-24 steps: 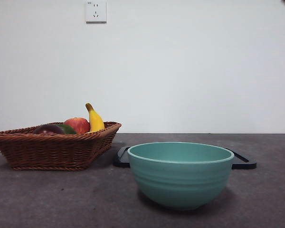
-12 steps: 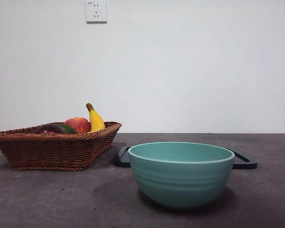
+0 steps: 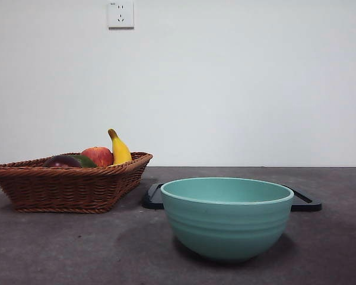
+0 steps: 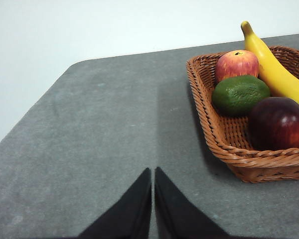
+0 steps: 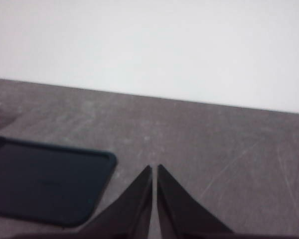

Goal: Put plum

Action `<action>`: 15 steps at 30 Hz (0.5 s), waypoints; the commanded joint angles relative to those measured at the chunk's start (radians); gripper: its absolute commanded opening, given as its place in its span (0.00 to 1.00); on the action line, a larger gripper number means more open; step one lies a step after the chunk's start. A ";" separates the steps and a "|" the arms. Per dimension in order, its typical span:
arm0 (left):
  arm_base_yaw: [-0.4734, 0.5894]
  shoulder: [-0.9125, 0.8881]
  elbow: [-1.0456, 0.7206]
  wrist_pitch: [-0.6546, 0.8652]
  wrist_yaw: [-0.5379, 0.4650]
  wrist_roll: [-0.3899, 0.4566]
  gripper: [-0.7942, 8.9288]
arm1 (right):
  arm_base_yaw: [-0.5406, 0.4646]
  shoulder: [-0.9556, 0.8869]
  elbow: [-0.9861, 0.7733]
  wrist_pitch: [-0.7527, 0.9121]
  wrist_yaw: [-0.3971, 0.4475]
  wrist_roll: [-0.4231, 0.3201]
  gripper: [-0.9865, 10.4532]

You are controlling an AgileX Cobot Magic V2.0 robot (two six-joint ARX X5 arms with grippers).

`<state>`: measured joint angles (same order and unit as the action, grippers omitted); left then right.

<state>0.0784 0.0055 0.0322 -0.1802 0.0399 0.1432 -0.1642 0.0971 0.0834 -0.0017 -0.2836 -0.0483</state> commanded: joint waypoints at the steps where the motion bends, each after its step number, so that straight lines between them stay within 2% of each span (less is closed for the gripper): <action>1: 0.003 -0.001 -0.021 -0.007 -0.001 -0.006 0.09 | -0.002 -0.022 -0.027 0.017 0.004 -0.004 0.09; 7: 0.003 -0.001 -0.021 -0.007 -0.001 -0.006 0.09 | -0.002 -0.061 -0.072 0.008 0.003 -0.001 0.09; 15: 0.003 -0.001 -0.021 -0.007 -0.001 -0.006 0.09 | -0.002 -0.094 -0.072 -0.127 0.005 -0.002 0.09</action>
<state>0.0784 0.0051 0.0322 -0.1802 0.0395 0.1432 -0.1642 0.0044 0.0158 -0.1238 -0.2832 -0.0483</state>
